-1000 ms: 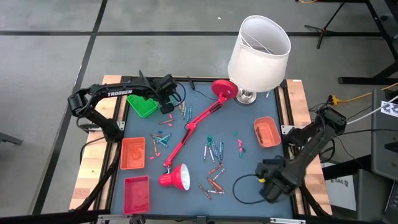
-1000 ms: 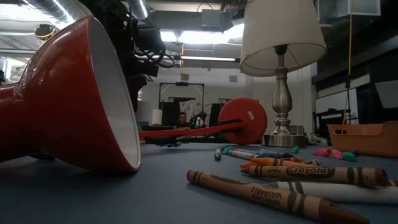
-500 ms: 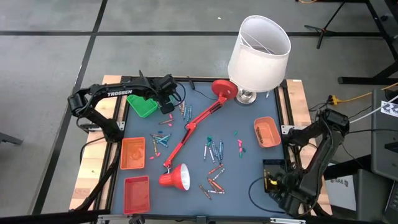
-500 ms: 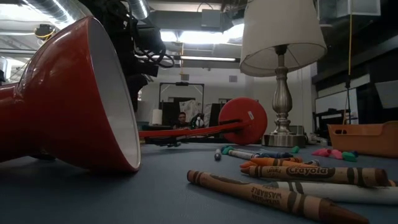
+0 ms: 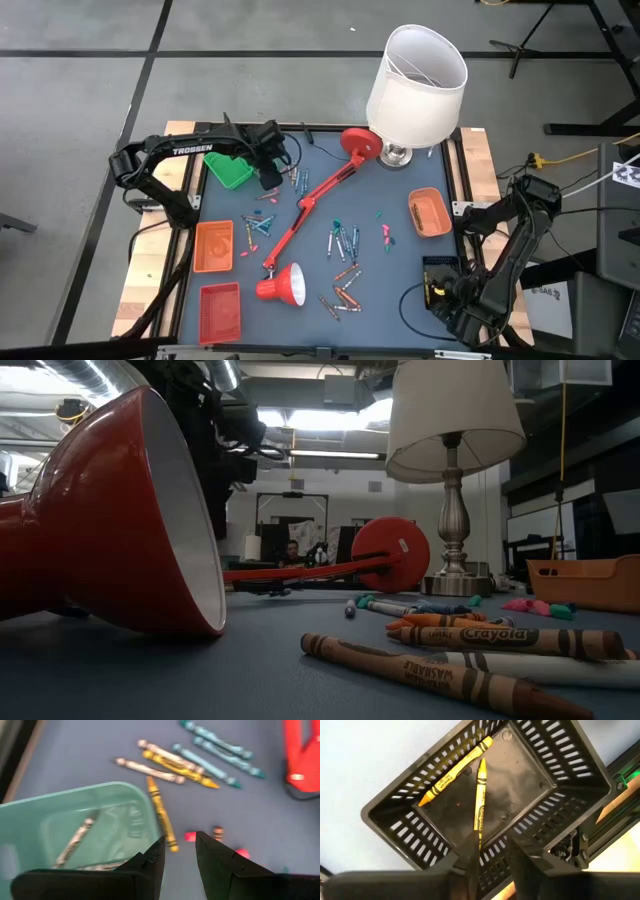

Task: Sort crayons
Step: Put the yellow crayon into the black bin, then put the brown crayon into the right orange bin

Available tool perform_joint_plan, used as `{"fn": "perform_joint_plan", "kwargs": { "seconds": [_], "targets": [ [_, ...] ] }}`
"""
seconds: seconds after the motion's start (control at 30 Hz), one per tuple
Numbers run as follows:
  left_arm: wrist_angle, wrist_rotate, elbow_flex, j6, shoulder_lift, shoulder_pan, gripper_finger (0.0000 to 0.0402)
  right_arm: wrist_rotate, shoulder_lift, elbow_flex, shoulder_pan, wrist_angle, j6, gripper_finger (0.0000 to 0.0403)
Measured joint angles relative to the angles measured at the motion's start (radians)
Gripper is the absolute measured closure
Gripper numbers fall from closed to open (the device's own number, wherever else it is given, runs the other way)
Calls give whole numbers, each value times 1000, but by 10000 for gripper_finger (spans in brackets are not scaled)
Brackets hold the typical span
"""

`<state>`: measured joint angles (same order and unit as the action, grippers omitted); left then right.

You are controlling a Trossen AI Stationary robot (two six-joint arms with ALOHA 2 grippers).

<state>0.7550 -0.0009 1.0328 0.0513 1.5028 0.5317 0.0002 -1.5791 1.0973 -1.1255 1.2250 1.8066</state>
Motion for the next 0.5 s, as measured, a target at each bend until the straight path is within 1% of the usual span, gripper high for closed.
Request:
{"fn": "perform_joint_plan", "kwargs": {
  "seconds": [0.07,0.17,0.27,0.5],
  "targets": [
    [6,31,-2,0,0,-10,310,0,0,0,0,0,-4,283],
    [7,45,-28,0,0,-40,310,0,0,0,0,0,-4,271],
    [8,45,-73,0,0,-71,310,6,0,0,0,0,-4,268],
    [0,30,-173,1,0,-113,310,62,0,0,0,0,-6,268]
  ]
}}
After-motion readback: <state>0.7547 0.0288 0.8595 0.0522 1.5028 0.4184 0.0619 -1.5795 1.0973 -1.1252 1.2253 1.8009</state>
